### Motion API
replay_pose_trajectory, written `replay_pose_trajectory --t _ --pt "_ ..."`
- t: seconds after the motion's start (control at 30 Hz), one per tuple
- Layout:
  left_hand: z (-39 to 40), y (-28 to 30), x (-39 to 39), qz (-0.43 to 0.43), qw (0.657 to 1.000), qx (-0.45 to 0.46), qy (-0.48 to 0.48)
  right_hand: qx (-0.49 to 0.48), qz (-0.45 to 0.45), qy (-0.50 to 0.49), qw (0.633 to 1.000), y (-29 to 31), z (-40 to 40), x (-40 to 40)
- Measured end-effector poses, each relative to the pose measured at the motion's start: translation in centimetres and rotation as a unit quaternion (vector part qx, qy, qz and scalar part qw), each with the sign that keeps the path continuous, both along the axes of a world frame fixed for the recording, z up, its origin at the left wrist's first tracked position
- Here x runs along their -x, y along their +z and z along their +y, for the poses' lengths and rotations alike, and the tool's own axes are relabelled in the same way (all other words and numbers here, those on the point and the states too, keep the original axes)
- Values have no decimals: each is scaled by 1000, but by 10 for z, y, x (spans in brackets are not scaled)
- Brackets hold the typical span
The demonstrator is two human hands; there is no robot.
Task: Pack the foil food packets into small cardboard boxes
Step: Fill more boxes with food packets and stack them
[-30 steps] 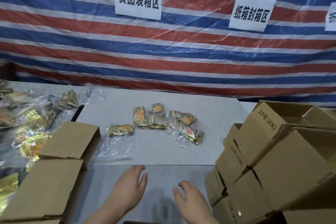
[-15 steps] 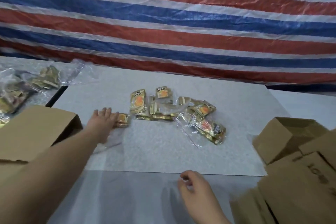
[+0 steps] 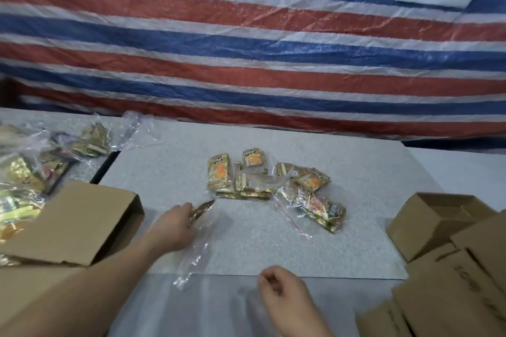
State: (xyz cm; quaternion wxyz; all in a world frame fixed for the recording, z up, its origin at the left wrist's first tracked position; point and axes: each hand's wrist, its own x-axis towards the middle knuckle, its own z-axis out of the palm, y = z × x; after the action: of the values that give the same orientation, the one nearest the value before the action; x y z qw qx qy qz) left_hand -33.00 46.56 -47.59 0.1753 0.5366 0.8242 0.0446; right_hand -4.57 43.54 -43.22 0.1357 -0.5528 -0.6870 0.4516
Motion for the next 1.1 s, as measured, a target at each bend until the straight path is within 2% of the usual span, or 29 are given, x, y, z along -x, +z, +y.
replay_pose_trajectory --t 0.13,0.23,0.3,0.37,0.5,0.57,0.63,0.7,0.8,0.9,1.0,1.1 --pt "-37 92 -69 -125 981 -143 -36 103 157 -55 981 70 0 20" --pt "-70 166 -119 -200 952 -228 -52 180 303 -59 934 123 -12 28" --pt "-91 205 -146 -259 935 -238 -42 220 422 -64 877 147 -28 28" --pt "-112 233 -165 -311 919 -239 -44 236 494 -88 832 164 -46 23" --pt "-144 258 -183 -413 878 -197 -139 195 542 -113 810 177 -74 -1" --pt "-153 261 -190 -380 892 -166 -183 180 533 -114 819 180 -82 -13" --pt "-161 262 -195 -251 941 -132 -183 168 509 -106 838 181 -90 -20" --pt "-170 263 -197 -180 958 -111 -192 154 491 -114 850 180 -99 -26" --pt "-194 248 -190 -229 948 -116 -187 132 445 -151 873 172 -113 -40" --pt "-231 200 -168 -312 941 -112 -74 82 355 -149 919 150 -127 -58" --pt "-260 135 -155 -284 958 -25 12 45 250 -26 967 136 -144 -69" --pt "-285 78 -161 -316 948 28 32 38 173 139 974 122 -159 -72"
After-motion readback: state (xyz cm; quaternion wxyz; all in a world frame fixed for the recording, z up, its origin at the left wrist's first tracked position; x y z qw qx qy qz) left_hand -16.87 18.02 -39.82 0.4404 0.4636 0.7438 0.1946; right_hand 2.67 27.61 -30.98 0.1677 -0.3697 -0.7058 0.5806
